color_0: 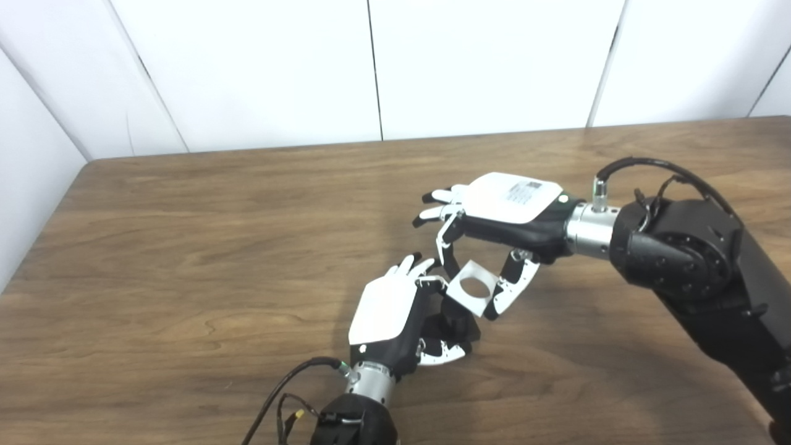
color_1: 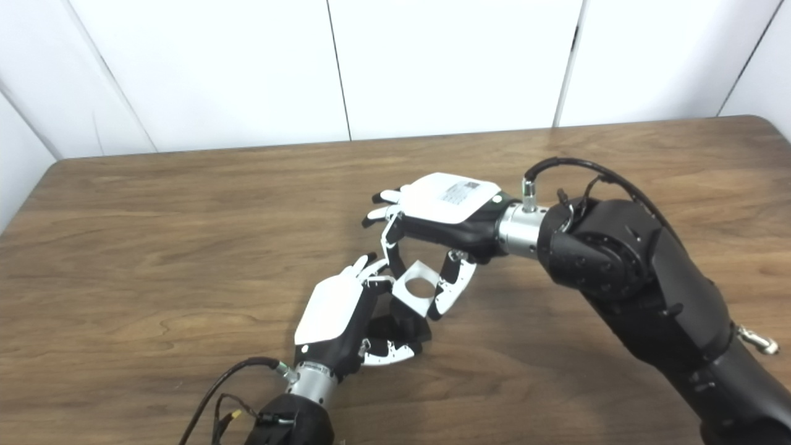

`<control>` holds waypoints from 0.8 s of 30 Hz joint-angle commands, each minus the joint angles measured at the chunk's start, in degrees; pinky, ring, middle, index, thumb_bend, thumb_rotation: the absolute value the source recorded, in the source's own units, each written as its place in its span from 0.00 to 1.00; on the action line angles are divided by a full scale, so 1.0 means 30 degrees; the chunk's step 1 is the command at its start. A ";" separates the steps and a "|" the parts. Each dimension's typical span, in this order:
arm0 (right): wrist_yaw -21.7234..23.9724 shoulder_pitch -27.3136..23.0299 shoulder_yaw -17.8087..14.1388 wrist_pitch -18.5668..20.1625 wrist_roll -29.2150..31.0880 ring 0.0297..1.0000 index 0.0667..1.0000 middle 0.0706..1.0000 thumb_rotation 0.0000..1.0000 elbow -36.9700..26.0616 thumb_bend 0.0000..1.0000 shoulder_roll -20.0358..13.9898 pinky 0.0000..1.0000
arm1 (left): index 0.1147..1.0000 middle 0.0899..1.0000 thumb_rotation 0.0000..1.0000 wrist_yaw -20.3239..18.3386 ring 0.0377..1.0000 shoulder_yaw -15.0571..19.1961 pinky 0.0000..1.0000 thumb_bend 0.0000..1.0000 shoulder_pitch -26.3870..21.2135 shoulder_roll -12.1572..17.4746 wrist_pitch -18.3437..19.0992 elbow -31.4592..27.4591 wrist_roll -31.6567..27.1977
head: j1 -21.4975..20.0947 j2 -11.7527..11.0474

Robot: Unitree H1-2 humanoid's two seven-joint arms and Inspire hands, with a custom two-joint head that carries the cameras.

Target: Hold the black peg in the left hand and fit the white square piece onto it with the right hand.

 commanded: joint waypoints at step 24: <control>-0.0690 0.0247 -0.0120 -0.1345 -0.0530 1.00 0.45 0.92 0.14 0.0394 0.52 0.0623 0.99 | 0.43 0.89 0.06 -0.0072 0.98 -0.0214 0.97 0.52 -0.0093 -0.0369 0.0222 -0.0286 0.0393 | 0.0284 0.0104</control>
